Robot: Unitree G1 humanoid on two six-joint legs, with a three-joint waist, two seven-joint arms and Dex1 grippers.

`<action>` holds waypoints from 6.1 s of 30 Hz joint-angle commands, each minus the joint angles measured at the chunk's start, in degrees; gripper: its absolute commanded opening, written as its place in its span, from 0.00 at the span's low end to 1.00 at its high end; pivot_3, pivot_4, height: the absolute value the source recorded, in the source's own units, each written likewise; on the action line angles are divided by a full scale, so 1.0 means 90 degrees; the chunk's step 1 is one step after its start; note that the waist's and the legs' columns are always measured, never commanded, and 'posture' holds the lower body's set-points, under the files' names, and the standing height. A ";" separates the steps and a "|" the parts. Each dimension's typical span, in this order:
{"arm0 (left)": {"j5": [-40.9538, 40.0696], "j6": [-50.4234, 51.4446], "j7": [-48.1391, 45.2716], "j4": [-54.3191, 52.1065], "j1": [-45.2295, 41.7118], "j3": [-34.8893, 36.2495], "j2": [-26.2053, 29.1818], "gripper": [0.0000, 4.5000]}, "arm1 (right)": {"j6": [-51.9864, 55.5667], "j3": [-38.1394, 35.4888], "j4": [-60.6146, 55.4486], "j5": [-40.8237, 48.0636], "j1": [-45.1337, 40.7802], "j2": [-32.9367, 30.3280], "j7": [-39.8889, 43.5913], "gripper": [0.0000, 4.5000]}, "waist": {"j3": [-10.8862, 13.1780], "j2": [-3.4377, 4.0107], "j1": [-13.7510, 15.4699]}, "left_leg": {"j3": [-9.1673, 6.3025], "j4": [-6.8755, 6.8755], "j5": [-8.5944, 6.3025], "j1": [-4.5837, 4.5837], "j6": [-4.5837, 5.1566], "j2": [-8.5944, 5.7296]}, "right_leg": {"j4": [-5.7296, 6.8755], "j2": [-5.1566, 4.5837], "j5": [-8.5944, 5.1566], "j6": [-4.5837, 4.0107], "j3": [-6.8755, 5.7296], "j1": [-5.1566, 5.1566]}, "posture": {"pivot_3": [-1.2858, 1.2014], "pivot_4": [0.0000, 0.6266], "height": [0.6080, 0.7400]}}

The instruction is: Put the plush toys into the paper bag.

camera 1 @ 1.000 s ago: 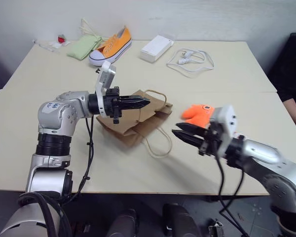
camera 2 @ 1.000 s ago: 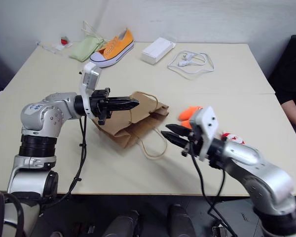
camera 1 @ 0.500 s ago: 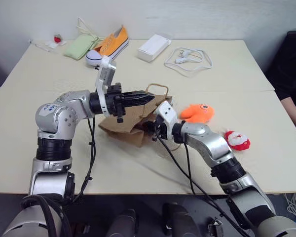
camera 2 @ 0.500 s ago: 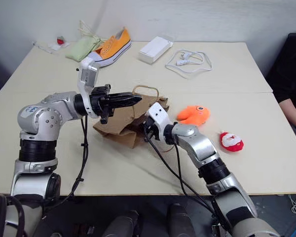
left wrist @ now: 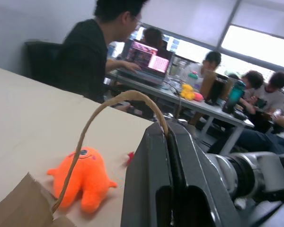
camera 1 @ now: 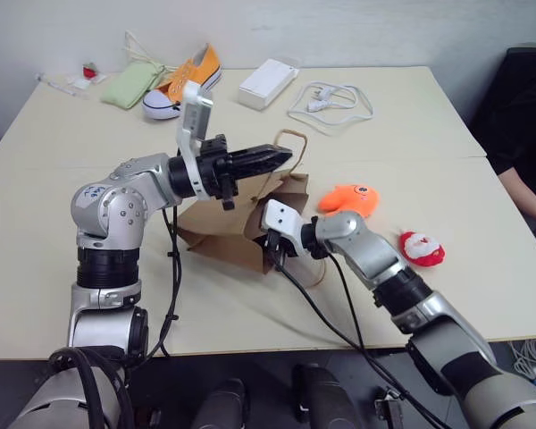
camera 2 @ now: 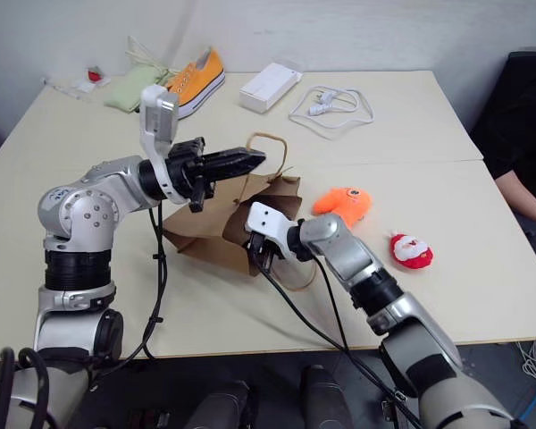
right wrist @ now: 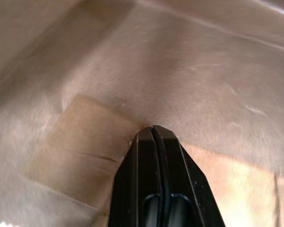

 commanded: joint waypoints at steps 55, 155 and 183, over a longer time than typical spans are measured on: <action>-0.0295 -0.0409 0.0400 0.0136 0.0168 0.0335 0.0456 0.00 | 0.4607 -0.5099 -0.5672 0.2335 0.3029 -0.0311 -0.2562 0.21 | -0.0019 0.0033 0.0172 | -0.0006 0.0034 0.0001 -0.0014 -0.0010 -0.0011 | 0.0033 -0.0006 0.0000 -0.0005 0.0009 -0.0007 | 0.52 0.24 1.00; -0.0190 -0.0339 0.0346 0.0689 -0.0284 0.0901 0.0961 0.00 | 0.3002 -0.5987 -0.4924 0.2454 0.5376 -0.1509 -0.4546 0.26 | -0.0016 0.0035 0.0258 | 0.0011 -0.0001 0.0012 0.0009 -0.0009 -0.0009 | 0.0027 -0.0005 -0.0001 -0.0008 0.0023 -0.0007 | 0.52 0.24 1.00; -0.0219 -0.0386 0.0289 0.0053 0.0124 0.0632 0.0911 0.00 | 0.2544 -0.2752 -0.0348 0.2248 -0.0760 0.2073 -0.4448 0.03 | -0.0016 0.0035 -0.0060 | -0.0004 -0.0002 0.0015 -0.0001 -0.0017 -0.0008 | 0.0043 -0.0004 -0.0004 -0.0019 0.0003 -0.0018 | 0.52 0.24 1.00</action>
